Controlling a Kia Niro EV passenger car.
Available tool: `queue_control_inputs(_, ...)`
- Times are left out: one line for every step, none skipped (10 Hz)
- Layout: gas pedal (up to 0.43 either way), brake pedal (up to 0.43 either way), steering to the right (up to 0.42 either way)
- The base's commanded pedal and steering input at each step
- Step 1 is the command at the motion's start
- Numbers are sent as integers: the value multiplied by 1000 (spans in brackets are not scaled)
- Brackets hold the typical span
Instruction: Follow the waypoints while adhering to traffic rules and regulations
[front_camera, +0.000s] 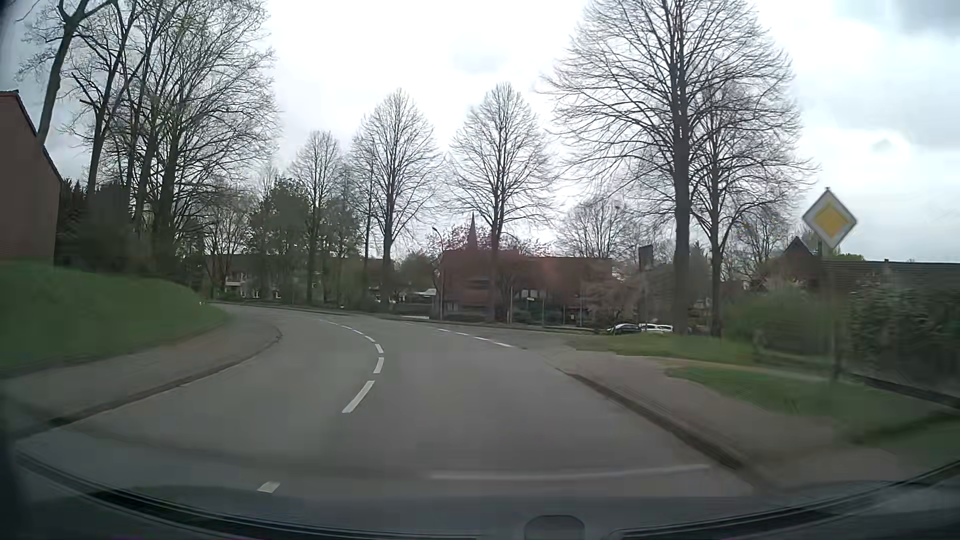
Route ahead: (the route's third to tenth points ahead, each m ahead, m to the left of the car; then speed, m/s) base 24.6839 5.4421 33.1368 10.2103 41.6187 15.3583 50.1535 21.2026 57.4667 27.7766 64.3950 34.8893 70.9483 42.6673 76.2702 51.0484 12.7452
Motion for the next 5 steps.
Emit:
queue_control_inputs(177,6,-61)
queue_control_inputs(177,0,-61)
queue_control_inputs(177,6,-62)
queue_control_inputs(177,0,-62)
queue_control_inputs(177,6,-62)
